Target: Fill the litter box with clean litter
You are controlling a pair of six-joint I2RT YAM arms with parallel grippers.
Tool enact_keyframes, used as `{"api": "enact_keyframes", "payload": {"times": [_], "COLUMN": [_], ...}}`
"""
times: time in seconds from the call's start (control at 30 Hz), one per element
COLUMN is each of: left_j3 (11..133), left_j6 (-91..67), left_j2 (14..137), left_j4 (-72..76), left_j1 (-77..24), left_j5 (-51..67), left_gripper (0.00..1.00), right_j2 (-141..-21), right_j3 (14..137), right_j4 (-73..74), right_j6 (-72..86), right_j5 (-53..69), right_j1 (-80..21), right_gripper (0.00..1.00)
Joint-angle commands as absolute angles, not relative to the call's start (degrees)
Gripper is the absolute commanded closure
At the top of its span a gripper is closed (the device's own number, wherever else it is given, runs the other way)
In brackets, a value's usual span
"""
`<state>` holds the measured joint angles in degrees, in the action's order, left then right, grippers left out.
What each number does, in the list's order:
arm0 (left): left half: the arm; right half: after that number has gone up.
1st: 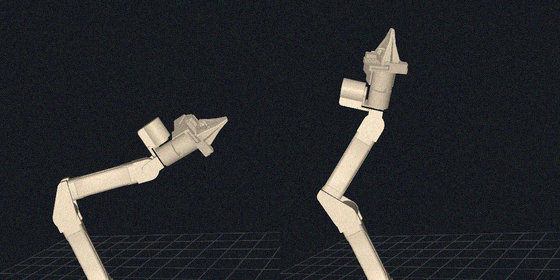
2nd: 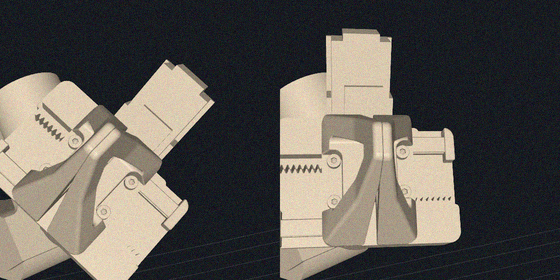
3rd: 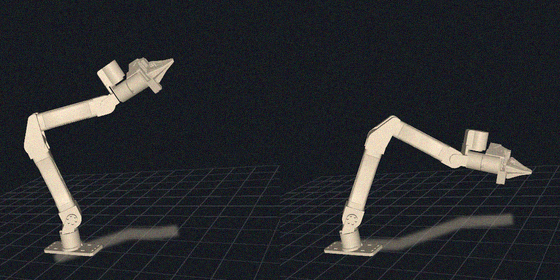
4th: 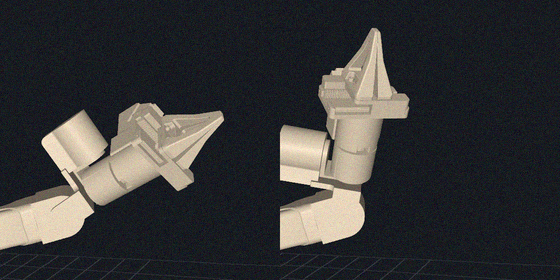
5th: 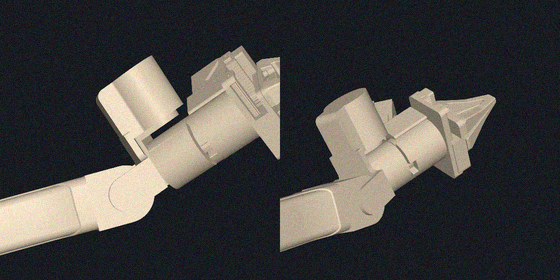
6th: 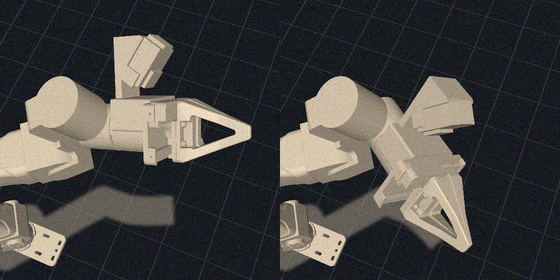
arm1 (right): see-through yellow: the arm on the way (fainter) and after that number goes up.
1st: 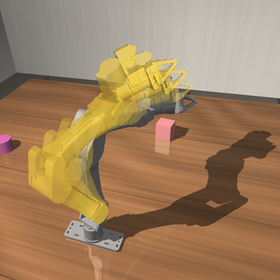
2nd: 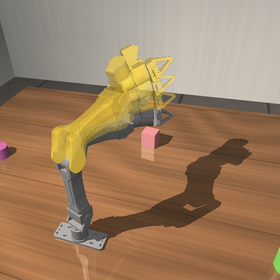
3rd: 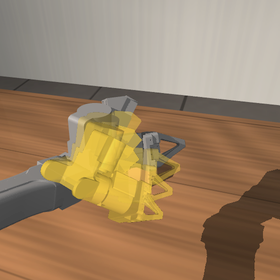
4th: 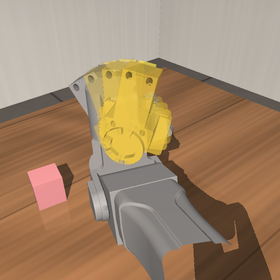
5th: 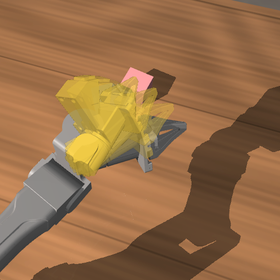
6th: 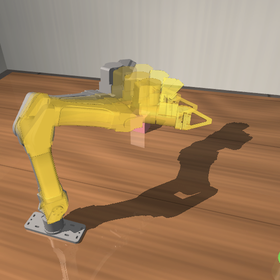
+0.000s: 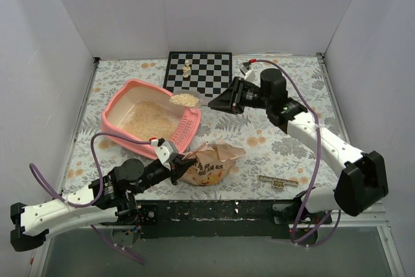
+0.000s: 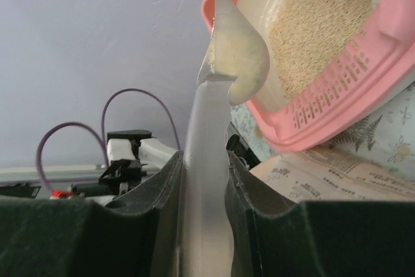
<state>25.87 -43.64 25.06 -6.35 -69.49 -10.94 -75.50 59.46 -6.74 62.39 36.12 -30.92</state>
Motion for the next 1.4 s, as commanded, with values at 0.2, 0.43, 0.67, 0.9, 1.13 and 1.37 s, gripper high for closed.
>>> {"api": "enact_keyframes", "payload": {"times": [0.2,0.43,0.67,0.9,1.13,1.37], "left_j3": [28.83,29.0,29.09,29.0,29.0,28.83], "left_j6": [-44.56,-44.82,-45.17,-45.17,-45.0,-44.47], "left_j2": [20.74,21.27,21.53,21.01,21.36,21.8], "left_j4": [-1.93,-2.02,-2.2,-2.37,-2.55,-2.46], "left_j1": [-69.52,-69.52,-69.52,-69.52,-69.52,-69.52], "left_j5": [-11.86,-11.69,-11.34,-11.43,-11.78,-11.43], "left_gripper": [1.0,1.0,1.0,1.0,1.0,1.0], "right_j2": [-93.14,-105.45,-111.44,-116.1,-114.26,-100.84], "right_j3": [85.23,105.18,114.86,124.18,124.1,116.65], "right_j4": [20.54,37.33,44.11,48.86,50.97,49.83], "right_j6": [42.47,33.76,28.31,18.74,5.02,6.41], "right_j5": [24.01,13.82,8.35,5.46,-6.74,-11.34], "right_j1": [-36.29,-40.25,-44.12,-47.46,-51.85,-53.79], "right_gripper": [0.99,0.99,0.99,0.99,0.99,0.99]}}
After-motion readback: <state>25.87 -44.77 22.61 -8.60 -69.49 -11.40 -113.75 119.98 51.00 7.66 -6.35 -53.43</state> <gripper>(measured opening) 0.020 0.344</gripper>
